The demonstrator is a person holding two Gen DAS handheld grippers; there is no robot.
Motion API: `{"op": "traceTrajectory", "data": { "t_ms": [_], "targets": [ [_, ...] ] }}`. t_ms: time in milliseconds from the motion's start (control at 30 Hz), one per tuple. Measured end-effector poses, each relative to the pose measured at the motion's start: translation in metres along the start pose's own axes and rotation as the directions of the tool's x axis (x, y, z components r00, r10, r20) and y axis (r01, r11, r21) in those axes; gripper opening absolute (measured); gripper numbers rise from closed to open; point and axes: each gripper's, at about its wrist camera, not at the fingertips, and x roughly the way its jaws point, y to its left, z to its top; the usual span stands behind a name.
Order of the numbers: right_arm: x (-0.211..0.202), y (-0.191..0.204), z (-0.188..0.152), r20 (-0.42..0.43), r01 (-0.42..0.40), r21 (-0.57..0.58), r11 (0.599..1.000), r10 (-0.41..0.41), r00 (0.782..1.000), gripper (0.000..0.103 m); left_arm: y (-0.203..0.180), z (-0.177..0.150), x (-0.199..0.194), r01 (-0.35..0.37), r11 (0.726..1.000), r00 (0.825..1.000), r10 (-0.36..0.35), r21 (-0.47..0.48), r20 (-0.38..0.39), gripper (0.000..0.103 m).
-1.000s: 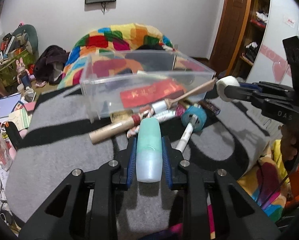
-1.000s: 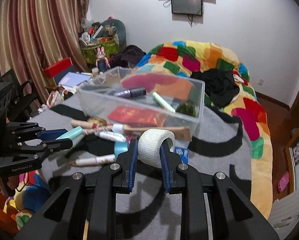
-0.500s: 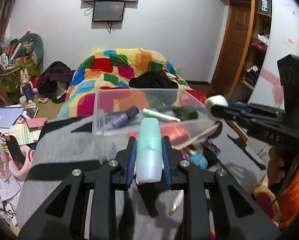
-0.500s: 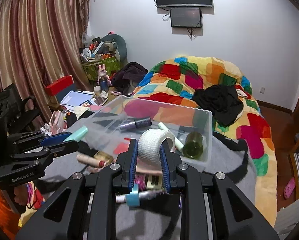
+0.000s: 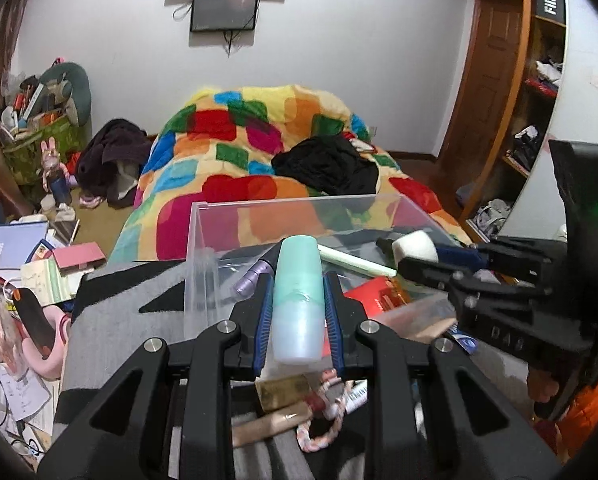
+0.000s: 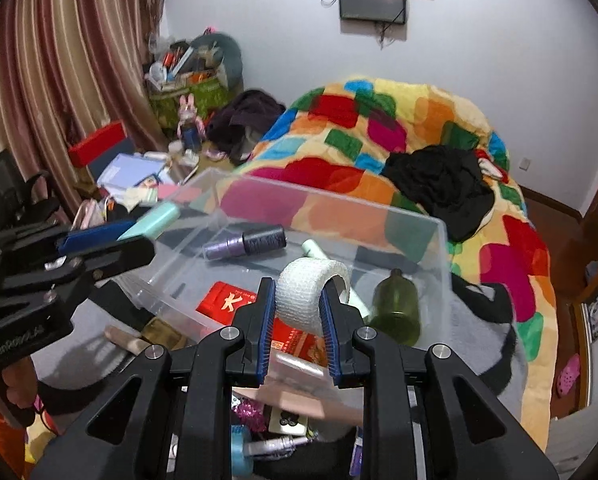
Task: Organize objects
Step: 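Carry the tape roll into the bin with the right tool while the left tool drops the mint bottle in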
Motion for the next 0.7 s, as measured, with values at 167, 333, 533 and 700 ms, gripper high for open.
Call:
{"op": "traceTrajectory", "data": {
  "t_ms": [167, 333, 533, 700],
  "targets": [
    [0.015, 0.006, 0.002, -0.043, 0.003, -0.024, 1.0, -0.004, 0.999, 0.02, 0.001, 0.005, 0.019, -0.03, 1.0, 0.999, 0.03, 0.007, -0.045, 0.025],
    [0.02, 0.012, 0.004, -0.06, 0.006, -0.047, 0.999, -0.008, 0.998, 0.02, 0.005, 0.003, 0.033, -0.043, 0.999, 0.996, 0.043, -0.002, -0.079, 0.025],
    [0.021, 0.014, 0.002, -0.075, 0.002, -0.05, 0.999, -0.006, 0.997, 0.021, 0.005, 0.001, 0.042, -0.057, 0.998, 0.993, 0.055, -0.013, -0.1, 0.025],
    [0.017, 0.014, 0.001, -0.067, -0.005, -0.043, 0.999, 0.002, 0.998, 0.023, 0.002, 0.0, 0.04, -0.069, 0.998, 0.994, 0.069, -0.004, -0.09, 0.025]
  ]
}}
